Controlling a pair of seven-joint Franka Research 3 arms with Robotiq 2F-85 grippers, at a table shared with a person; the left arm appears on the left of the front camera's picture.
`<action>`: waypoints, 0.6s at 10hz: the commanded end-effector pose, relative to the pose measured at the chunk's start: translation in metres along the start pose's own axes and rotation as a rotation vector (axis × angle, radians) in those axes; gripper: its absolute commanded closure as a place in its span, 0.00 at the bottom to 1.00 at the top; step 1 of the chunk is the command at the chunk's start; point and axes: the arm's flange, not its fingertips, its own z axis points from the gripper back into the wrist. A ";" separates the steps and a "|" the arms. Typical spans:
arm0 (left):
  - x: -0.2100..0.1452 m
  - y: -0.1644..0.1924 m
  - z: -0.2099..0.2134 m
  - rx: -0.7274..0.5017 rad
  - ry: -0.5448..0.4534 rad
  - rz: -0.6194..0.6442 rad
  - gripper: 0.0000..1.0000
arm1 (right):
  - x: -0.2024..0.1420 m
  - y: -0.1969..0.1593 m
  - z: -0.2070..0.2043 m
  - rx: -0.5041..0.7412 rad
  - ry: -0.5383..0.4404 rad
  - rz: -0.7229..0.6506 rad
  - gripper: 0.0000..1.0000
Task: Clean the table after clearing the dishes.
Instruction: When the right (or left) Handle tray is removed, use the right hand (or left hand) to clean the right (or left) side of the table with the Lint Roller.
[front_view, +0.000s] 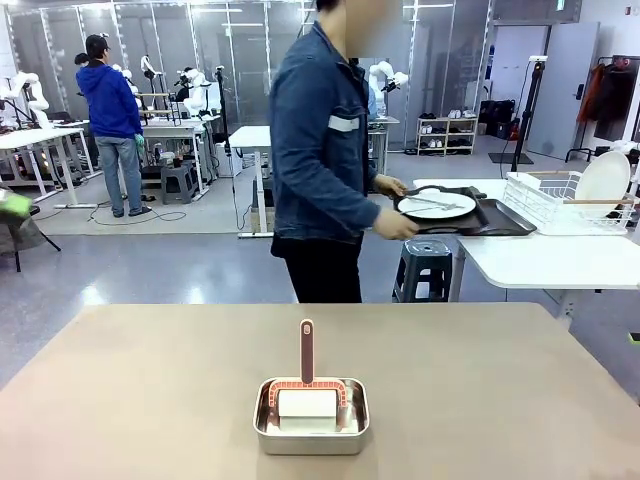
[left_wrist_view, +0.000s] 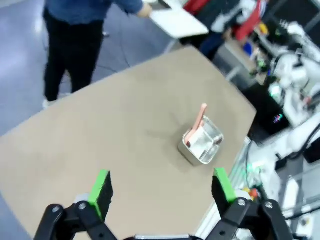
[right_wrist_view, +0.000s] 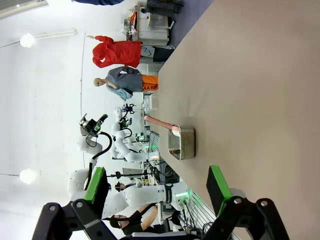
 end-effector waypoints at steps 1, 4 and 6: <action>0.036 -0.015 -0.051 0.009 0.128 -0.140 0.00 | -0.002 0.003 0.001 0.010 0.003 0.015 0.00; 0.081 -0.077 -0.154 -0.045 0.345 -0.347 0.00 | -0.002 0.003 0.001 0.010 0.003 0.015 0.00; 0.082 -0.119 -0.212 -0.092 0.475 -0.480 0.00 | -0.002 0.003 0.001 0.010 0.003 0.015 0.00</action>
